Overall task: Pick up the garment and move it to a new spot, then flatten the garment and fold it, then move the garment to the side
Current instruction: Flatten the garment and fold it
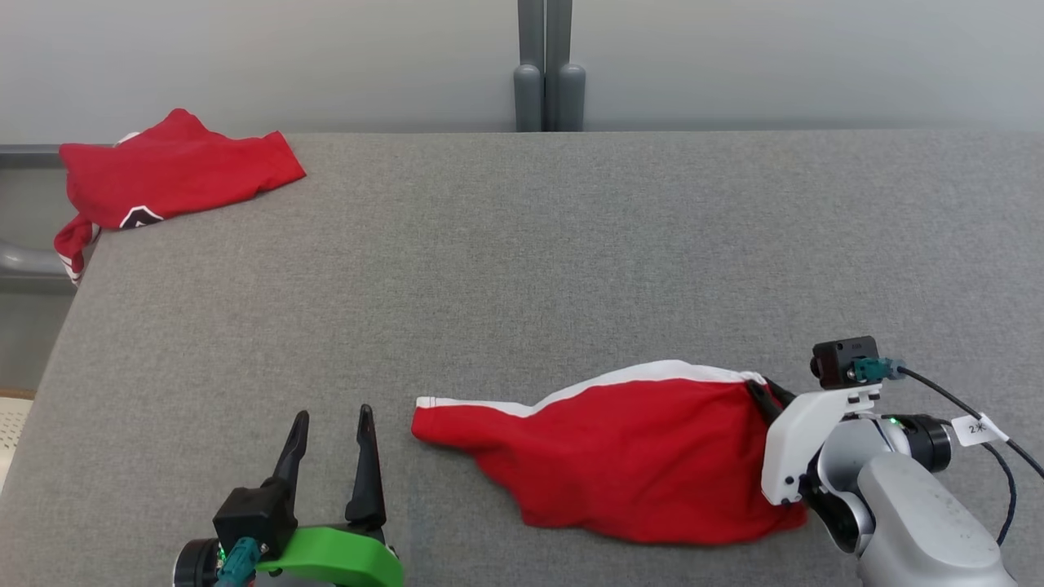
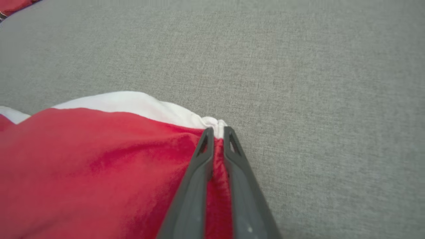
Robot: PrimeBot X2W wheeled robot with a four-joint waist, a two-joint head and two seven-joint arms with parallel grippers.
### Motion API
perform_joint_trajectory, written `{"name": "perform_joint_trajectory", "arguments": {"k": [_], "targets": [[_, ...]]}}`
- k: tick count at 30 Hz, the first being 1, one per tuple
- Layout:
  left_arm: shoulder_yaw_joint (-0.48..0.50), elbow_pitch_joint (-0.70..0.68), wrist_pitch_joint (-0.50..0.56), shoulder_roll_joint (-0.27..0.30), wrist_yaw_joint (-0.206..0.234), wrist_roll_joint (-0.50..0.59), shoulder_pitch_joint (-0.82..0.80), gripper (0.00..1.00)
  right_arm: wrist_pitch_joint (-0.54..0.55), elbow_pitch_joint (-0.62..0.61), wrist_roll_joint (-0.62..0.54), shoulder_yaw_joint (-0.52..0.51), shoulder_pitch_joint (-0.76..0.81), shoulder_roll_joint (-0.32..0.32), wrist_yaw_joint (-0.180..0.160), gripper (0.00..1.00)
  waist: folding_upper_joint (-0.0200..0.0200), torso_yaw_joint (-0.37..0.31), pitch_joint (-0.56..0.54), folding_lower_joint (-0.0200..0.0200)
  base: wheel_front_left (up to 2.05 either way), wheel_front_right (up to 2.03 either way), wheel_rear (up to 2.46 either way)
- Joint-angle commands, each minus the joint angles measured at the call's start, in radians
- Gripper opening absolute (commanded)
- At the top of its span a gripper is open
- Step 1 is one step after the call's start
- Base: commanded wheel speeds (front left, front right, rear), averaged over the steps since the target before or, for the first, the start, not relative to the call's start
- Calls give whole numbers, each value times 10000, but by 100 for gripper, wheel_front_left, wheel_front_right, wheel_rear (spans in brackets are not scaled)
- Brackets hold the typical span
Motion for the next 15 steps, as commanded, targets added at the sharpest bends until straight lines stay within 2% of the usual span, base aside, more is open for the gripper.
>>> {"name": "perform_joint_trajectory", "arguments": {"k": [1,8,15], "targets": [[59,-17,-8,23,15,0,-187,100,-166,-141,15,73,-141,-71,5,0,-1,-30,27,0,0,0,0],[-172,637,303,54,-373,-115,-734,100,-910,-1233,-135,624,102,-483,5,0,-1,-213,85,0,0,0,0],[-286,1248,2144,241,-576,-526,-1579,100,-1112,-2642,-372,1016,604,-796,3,0,-1,-512,156,0,0,0,0]]}}
